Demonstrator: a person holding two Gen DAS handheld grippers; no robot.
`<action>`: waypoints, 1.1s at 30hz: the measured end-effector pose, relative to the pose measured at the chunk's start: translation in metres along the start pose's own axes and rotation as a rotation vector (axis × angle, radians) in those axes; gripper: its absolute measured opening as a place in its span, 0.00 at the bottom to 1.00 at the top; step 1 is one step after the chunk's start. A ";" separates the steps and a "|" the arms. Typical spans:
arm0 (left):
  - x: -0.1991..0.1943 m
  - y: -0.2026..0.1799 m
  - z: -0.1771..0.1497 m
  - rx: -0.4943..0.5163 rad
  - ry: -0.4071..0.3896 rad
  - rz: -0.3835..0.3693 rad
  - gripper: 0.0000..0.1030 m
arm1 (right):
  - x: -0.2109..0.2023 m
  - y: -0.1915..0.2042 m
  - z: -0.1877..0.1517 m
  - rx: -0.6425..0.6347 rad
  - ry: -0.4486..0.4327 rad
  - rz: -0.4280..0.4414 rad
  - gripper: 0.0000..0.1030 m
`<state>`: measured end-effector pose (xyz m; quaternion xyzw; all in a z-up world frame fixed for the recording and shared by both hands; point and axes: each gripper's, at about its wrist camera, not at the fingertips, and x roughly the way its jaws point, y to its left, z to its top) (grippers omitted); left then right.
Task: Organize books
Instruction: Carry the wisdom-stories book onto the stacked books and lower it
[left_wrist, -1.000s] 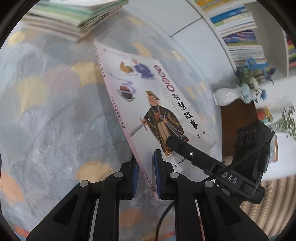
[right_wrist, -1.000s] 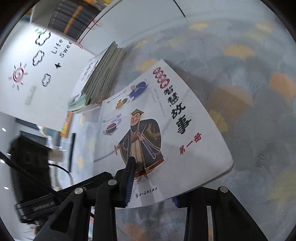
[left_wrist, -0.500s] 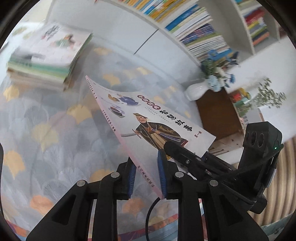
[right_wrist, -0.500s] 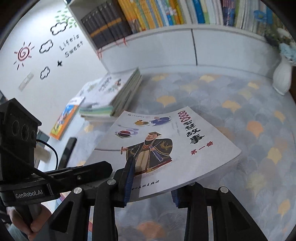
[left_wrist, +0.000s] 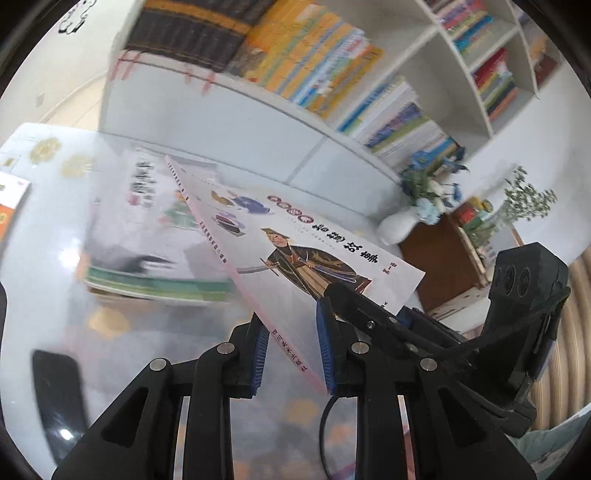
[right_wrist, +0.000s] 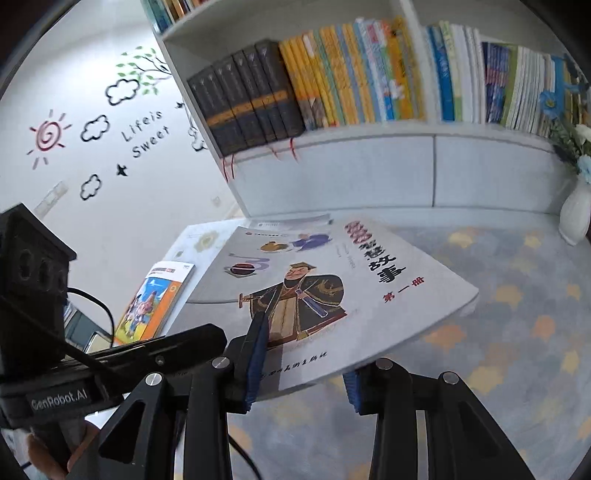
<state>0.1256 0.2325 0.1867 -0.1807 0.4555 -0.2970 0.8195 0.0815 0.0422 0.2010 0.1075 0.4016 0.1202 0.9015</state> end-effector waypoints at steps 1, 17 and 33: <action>0.002 0.014 0.003 -0.009 0.006 0.004 0.21 | 0.010 0.006 0.000 0.008 0.005 -0.001 0.36; 0.033 0.154 0.049 -0.218 0.025 0.001 0.20 | 0.134 0.062 0.012 0.013 0.149 -0.066 0.46; 0.007 0.158 0.031 -0.295 -0.048 0.227 0.21 | 0.124 0.050 -0.034 -0.151 0.325 -0.009 0.62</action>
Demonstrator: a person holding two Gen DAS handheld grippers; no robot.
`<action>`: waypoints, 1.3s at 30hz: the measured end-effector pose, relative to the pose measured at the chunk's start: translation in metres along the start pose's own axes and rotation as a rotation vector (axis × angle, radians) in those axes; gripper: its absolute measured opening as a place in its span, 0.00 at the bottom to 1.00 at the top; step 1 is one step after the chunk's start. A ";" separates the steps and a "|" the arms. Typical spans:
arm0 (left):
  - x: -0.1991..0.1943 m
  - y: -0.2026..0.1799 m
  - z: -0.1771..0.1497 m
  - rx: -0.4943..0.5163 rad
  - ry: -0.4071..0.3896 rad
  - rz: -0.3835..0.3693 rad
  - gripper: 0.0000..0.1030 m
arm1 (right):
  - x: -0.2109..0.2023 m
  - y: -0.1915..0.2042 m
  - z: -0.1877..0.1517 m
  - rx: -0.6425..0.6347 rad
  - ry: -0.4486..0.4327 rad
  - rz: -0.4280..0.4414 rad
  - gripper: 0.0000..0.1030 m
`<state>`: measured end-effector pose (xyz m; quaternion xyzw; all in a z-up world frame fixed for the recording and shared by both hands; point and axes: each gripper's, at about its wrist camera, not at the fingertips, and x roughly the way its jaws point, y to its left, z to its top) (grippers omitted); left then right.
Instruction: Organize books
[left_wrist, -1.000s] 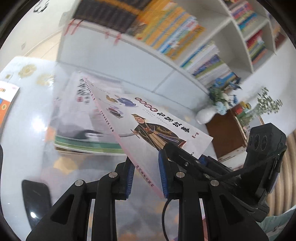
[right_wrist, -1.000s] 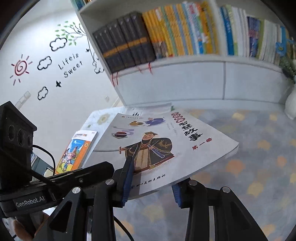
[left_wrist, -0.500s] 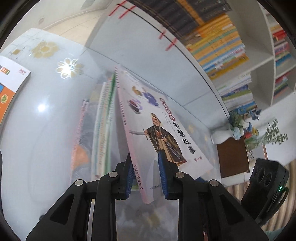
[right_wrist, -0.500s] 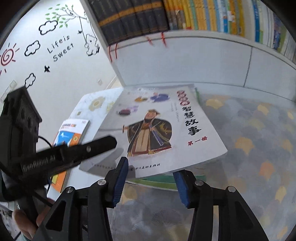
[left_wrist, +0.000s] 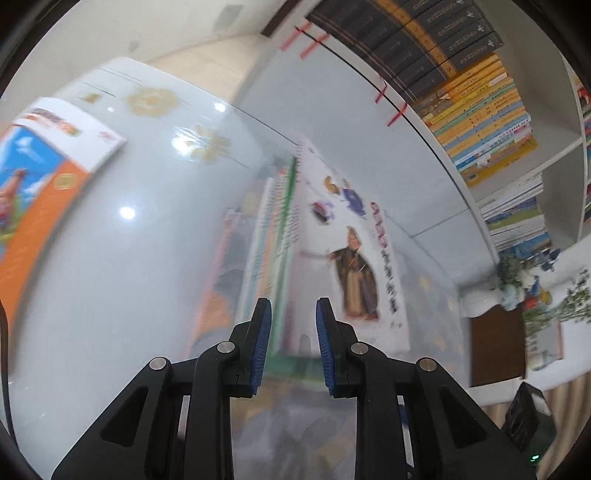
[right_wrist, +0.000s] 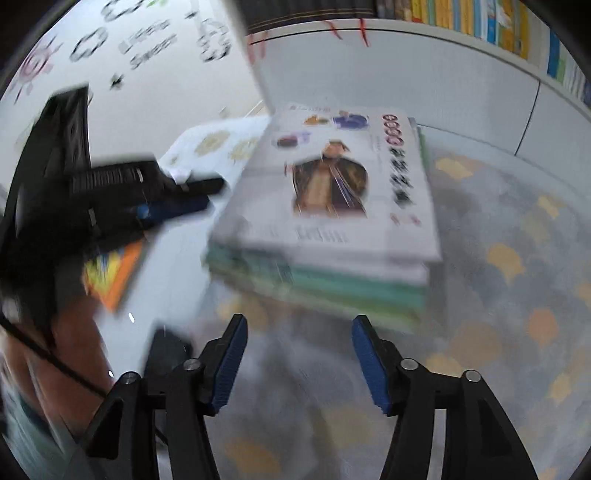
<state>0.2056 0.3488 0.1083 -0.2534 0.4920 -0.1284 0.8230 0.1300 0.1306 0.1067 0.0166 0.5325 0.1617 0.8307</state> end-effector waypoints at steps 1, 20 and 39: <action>-0.012 -0.004 -0.011 0.031 -0.016 0.035 0.23 | -0.005 -0.006 -0.016 -0.032 0.011 -0.018 0.71; -0.108 -0.185 -0.231 0.248 -0.183 0.288 0.45 | -0.082 -0.290 -0.166 0.264 0.090 -0.497 0.72; -0.114 -0.252 -0.306 0.284 -0.196 0.407 0.76 | -0.085 -0.291 -0.215 0.300 -0.075 -0.425 1.00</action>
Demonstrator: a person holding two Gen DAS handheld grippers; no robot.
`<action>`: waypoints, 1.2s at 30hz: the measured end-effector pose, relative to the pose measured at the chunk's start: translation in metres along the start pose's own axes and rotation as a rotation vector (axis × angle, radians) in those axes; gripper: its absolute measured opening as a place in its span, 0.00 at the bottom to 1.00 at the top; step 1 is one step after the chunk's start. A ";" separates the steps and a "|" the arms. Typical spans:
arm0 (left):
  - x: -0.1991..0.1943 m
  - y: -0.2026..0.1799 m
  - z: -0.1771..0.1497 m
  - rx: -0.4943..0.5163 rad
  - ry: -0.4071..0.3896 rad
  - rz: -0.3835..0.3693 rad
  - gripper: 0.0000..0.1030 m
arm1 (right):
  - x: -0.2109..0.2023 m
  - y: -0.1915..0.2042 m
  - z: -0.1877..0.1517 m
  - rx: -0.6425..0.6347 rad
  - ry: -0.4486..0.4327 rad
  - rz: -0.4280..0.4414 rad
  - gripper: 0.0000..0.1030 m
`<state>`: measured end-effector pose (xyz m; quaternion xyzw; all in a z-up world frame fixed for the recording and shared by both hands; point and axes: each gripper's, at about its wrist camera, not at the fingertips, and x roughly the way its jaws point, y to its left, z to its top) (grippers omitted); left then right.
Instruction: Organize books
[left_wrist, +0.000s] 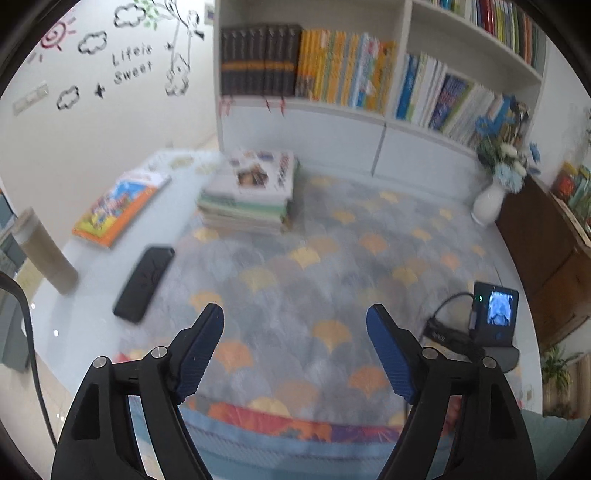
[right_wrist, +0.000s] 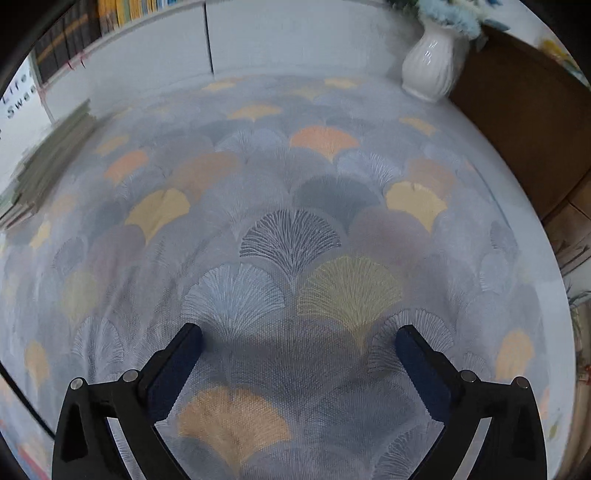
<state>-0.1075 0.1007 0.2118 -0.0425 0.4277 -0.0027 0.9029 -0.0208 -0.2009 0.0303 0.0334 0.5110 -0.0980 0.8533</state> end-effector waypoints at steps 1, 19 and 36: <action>0.002 -0.004 -0.005 -0.003 0.016 -0.001 0.76 | -0.001 -0.001 -0.004 -0.004 -0.040 -0.001 1.00; 0.000 -0.028 -0.030 0.053 -0.037 0.188 0.76 | -0.021 0.004 -0.021 -0.001 -0.073 -0.001 1.00; -0.007 -0.010 -0.019 0.038 -0.087 0.340 0.80 | -0.010 -0.003 -0.016 0.000 -0.074 -0.001 1.00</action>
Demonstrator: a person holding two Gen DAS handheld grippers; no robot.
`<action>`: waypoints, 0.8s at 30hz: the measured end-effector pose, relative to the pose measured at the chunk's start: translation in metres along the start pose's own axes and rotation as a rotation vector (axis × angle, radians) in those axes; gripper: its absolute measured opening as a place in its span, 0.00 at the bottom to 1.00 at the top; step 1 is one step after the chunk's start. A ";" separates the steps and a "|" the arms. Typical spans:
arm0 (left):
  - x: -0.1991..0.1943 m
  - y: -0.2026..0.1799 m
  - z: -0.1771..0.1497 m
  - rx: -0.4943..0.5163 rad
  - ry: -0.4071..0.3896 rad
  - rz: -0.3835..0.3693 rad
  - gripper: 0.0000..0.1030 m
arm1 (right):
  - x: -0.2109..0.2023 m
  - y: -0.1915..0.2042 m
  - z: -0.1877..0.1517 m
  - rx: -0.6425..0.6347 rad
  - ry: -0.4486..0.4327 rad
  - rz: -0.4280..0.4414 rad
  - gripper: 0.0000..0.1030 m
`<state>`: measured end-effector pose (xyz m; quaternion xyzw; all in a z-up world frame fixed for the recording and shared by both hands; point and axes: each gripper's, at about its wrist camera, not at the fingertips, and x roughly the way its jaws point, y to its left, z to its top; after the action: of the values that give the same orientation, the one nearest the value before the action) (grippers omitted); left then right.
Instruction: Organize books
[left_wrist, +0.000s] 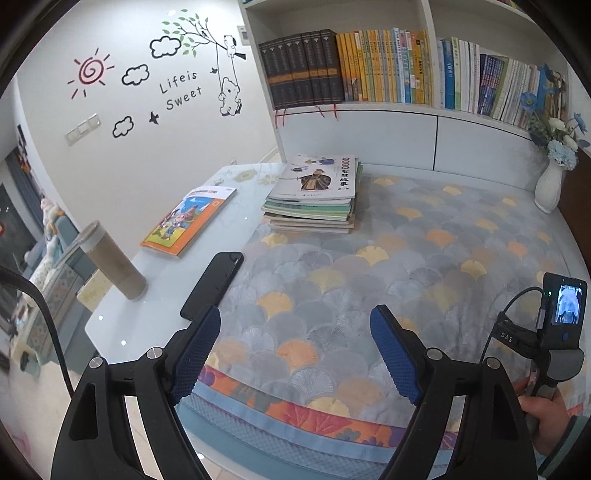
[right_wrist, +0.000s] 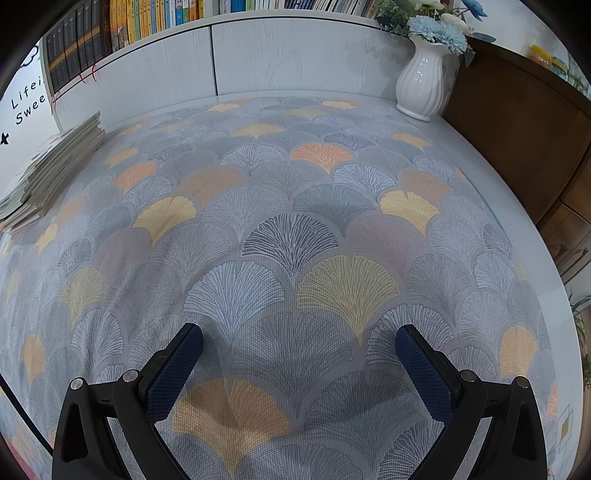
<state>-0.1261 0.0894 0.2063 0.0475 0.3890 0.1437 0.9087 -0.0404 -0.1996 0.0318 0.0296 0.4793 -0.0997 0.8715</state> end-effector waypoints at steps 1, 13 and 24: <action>0.000 0.001 0.001 0.002 -0.004 0.011 0.80 | 0.000 0.000 0.000 0.000 0.000 0.001 1.00; 0.007 0.007 0.036 0.056 -0.053 0.014 0.81 | 0.002 0.006 0.003 0.008 0.023 -0.010 1.00; 0.028 -0.031 0.101 0.125 -0.086 -0.099 0.86 | -0.026 0.007 0.054 0.082 0.236 0.048 0.94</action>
<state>-0.0277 0.0713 0.2507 0.0909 0.3597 0.0717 0.9259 -0.0073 -0.1969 0.0826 0.0882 0.5733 -0.0939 0.8091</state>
